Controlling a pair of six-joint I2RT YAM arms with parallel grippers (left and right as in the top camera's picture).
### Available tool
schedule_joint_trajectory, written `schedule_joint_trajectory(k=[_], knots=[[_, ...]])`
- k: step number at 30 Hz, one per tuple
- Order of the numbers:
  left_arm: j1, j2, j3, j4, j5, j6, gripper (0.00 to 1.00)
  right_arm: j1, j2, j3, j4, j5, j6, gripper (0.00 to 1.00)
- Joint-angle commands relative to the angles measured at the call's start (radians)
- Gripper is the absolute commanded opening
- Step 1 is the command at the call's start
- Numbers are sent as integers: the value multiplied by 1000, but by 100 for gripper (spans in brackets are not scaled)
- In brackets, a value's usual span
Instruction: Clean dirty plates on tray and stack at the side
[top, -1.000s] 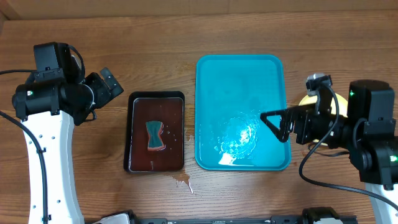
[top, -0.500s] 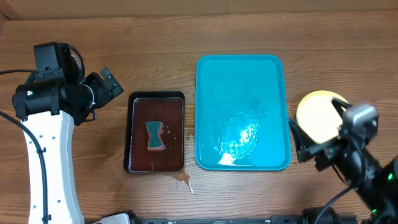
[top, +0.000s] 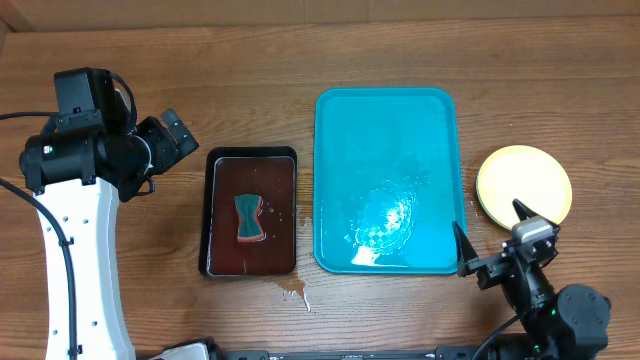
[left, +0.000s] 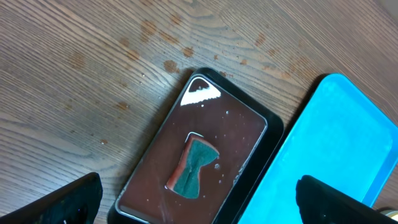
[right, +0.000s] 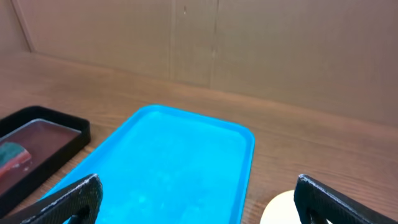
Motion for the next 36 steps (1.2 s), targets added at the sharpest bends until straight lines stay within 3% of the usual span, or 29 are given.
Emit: schedule_joint_trajectory(k=[1, 16, 36], knots=[[5, 6, 18, 2, 7, 14, 100, -7, -103, -79, 45, 6, -4, 100], [5, 6, 18, 2, 7, 14, 100, -7, -99, -369, 481, 5, -3, 100], [5, 6, 18, 2, 7, 14, 100, -6, -97, -375, 450, 6, -3, 100]])
